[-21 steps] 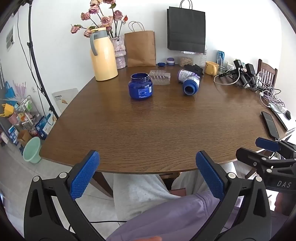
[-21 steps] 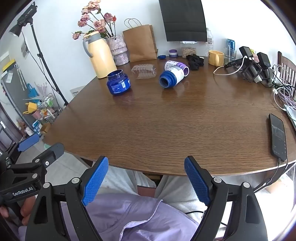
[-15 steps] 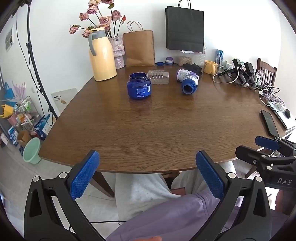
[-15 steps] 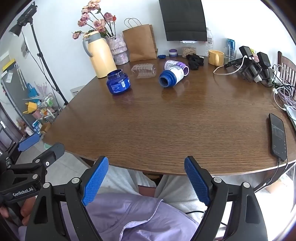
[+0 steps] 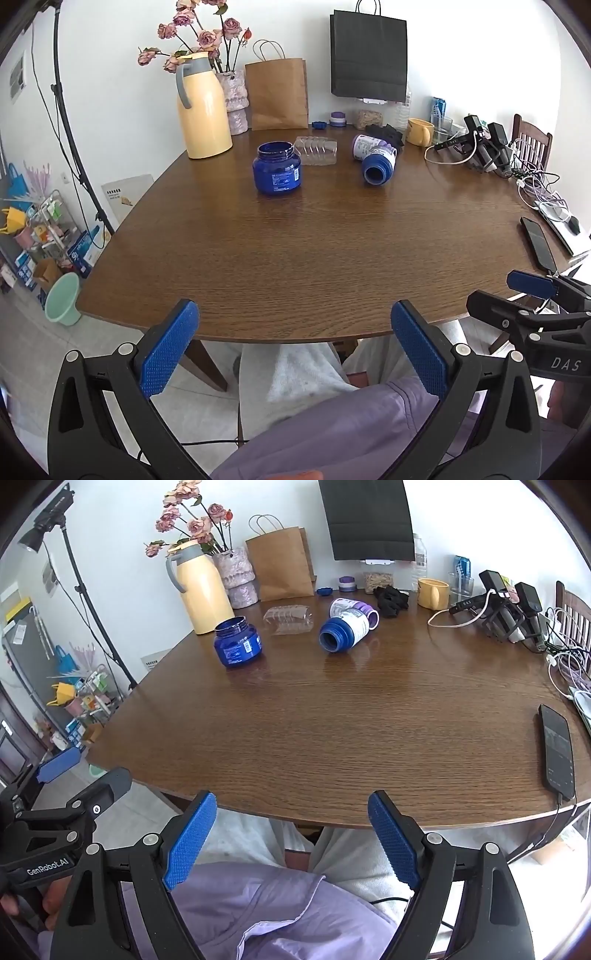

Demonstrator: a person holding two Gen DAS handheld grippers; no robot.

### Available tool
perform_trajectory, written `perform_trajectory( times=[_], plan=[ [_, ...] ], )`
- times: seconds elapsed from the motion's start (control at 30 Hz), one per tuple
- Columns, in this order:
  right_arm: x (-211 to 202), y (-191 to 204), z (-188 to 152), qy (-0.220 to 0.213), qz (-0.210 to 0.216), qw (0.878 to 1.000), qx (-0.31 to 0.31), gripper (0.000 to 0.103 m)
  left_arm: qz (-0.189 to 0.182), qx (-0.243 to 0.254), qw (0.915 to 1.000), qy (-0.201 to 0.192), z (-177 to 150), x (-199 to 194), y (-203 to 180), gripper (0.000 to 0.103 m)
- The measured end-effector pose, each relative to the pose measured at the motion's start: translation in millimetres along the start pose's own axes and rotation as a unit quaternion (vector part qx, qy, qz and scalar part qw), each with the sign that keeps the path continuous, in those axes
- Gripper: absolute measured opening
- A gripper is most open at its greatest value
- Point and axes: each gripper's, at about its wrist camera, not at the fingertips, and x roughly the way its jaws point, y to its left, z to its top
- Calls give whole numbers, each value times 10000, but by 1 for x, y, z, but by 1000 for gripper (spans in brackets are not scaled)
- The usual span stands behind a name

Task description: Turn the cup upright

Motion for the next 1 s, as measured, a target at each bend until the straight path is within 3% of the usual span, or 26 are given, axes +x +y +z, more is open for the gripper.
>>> perform_trajectory(
  times=[1.0],
  plan=[
    [8,0,-1,70,54,9999,92,88,-45,-2,9999,138,-5,8,4,103]
  ],
)
